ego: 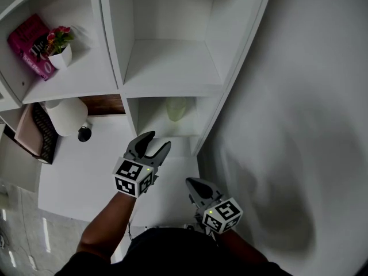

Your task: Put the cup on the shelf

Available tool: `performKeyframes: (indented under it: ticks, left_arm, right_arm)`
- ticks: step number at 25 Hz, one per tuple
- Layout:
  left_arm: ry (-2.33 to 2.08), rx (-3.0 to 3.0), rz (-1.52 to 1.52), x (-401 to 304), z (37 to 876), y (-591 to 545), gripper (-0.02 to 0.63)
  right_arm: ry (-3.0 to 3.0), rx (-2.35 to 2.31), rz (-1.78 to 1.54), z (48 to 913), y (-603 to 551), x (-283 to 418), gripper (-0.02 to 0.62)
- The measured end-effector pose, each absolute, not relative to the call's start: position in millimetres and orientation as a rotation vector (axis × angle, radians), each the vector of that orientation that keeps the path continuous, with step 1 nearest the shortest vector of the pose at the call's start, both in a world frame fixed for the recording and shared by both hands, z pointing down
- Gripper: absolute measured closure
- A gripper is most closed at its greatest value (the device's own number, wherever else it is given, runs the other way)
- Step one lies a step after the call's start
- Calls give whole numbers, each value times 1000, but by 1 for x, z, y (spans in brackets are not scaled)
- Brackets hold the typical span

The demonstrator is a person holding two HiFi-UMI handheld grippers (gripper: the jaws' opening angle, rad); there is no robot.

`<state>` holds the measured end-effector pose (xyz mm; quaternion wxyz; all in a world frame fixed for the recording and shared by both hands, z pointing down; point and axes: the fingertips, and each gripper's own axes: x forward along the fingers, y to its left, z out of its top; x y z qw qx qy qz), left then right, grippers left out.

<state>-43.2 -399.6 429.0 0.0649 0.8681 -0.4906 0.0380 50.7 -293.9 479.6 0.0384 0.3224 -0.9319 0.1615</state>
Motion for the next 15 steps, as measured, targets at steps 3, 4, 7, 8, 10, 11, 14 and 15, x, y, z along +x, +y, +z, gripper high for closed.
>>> performKeyframes:
  ticks: [3,4,7,8,10,11,14,15]
  left_arm:
    - [-1462,2606,81,-49,429,-384,416]
    - [-1453,2602,64,-52,429,-379,440]
    - [-1454,2601,50,-60,429,-364,507]
    - [-1461,2601,56,-62,430,-359,525]
    - [-1472,2599,71,-66,434,-349,555]
    - [-1475,2597,76,-67,436,-344,562]
    - [-1480,2577,78,-71,442,-327,581]
    - [-1481,2567,79,-73,445,-322,584]
  right_arm:
    - [-2876,964,469,473,-292,45,591]
    - [-2886,956,459,471,-291,43,591]
    - [-2898,944,426,467,-290,39,591]
    - [-2897,944,417,466,-290,38,591]
    - [-2898,944,395,465,-290,38,591]
    - [-2896,944,383,464,-290,37,591]
    - [-2892,943,357,463,-289,36,591]
    - [-2890,942,357,462,-289,36,591]
